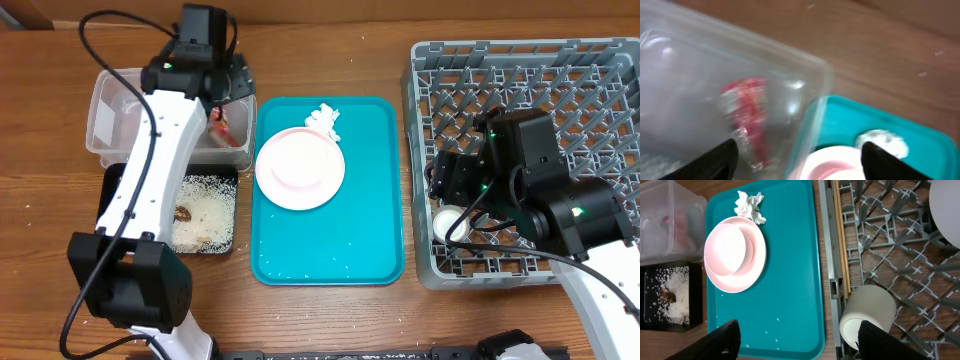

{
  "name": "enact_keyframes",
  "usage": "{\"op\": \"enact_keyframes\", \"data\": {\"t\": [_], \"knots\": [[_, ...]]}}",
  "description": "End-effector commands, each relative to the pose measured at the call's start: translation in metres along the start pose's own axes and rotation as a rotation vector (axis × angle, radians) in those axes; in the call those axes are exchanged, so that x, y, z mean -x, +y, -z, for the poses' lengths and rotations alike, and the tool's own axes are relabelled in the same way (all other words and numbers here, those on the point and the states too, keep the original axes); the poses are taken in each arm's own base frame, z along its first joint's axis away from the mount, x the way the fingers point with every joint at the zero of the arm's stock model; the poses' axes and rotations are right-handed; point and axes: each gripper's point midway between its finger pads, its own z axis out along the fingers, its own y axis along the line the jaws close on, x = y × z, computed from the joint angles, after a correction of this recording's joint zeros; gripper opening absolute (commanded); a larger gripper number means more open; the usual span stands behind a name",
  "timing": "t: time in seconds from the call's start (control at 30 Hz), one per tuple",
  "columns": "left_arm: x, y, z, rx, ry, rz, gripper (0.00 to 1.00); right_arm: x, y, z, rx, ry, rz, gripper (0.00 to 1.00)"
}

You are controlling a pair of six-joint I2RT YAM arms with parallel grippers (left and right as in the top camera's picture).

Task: Sort waste into correct bins and load items into the dishwasher
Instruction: 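Drop the red wrapper into the clear plastic bin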

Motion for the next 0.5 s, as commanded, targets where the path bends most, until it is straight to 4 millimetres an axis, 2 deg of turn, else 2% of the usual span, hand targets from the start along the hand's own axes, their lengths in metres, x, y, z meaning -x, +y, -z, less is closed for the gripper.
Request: {"op": "enact_keyframes", "data": {"t": [0.0, 0.1, 0.13, 0.17, 0.27, 0.33, 0.47], "knots": [[-0.011, -0.048, -0.007, -0.120, 0.001, -0.075, 0.83, 0.006, 0.003, 0.006, 0.015, -0.024, 0.005, 0.77], [-0.025, -0.092, -0.017, -0.206, -0.017, -0.226, 0.82, 0.006, 0.003, 0.006, 0.016, -0.025, 0.005, 0.77], [-0.036, -0.110, -0.027, -0.226, -0.016, -0.297, 0.84, 0.006, 0.003, 0.006, 0.016, -0.024, 0.005, 0.77], [-0.043, -0.120, -0.033, -0.234, -0.015, -0.339, 0.85, 0.006, 0.003, 0.006, 0.016, -0.024, 0.005, 0.77], [-0.081, -0.154, -0.069, -0.261, 0.013, -0.467, 0.86, 0.006, 0.003, 0.006, 0.015, -0.024, 0.005, 0.78], [-0.102, -0.162, -0.093, -0.240, 0.032, -0.515, 0.84, 0.006, 0.003, 0.006, 0.016, -0.025, 0.005, 0.77], [-0.132, -0.157, -0.127, -0.178, 0.089, -0.525, 0.80, 0.005, 0.003, 0.005, 0.015, -0.021, 0.005, 0.77]]}}
